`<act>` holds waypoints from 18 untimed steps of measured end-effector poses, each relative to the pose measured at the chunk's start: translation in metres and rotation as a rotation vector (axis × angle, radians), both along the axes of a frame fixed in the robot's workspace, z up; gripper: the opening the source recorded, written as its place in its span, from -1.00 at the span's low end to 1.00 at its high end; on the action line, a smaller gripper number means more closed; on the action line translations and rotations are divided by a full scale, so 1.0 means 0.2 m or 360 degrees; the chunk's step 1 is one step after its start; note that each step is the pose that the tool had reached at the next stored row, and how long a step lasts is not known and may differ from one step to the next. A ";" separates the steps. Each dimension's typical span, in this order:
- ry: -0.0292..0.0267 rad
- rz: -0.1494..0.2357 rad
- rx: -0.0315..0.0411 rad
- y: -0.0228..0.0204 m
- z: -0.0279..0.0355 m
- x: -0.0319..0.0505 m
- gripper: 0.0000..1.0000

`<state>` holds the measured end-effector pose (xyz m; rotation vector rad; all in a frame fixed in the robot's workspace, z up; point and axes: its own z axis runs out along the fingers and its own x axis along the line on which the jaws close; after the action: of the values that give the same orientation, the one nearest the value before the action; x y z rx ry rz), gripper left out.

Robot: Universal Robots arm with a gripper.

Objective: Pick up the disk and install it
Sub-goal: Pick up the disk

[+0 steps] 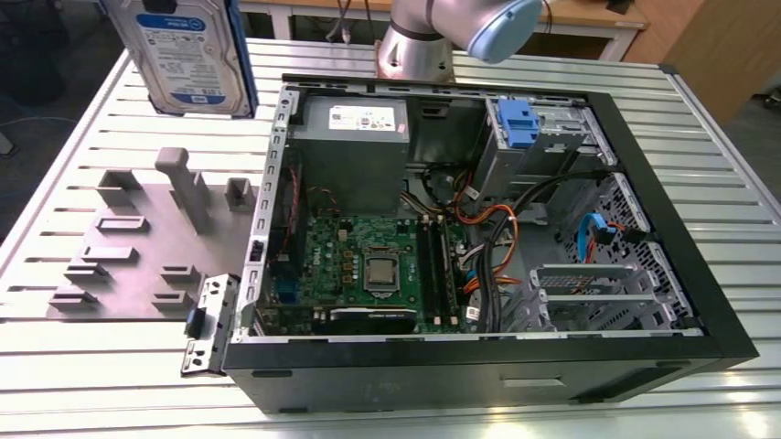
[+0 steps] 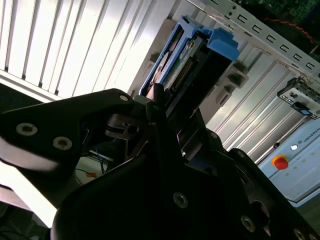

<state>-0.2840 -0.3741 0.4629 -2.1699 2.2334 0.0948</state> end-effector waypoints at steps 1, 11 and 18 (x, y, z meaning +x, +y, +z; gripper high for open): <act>0.00000 0.0000 0.0000 0.000 0.000 0.012 -0.30; 0.00013 0.0000 -0.0001 0.000 0.002 0.121 -0.30; 0.00001 0.0000 0.0000 0.000 0.000 0.191 -0.30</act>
<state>-0.2458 -0.3742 0.4629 -2.1700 2.2334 0.0947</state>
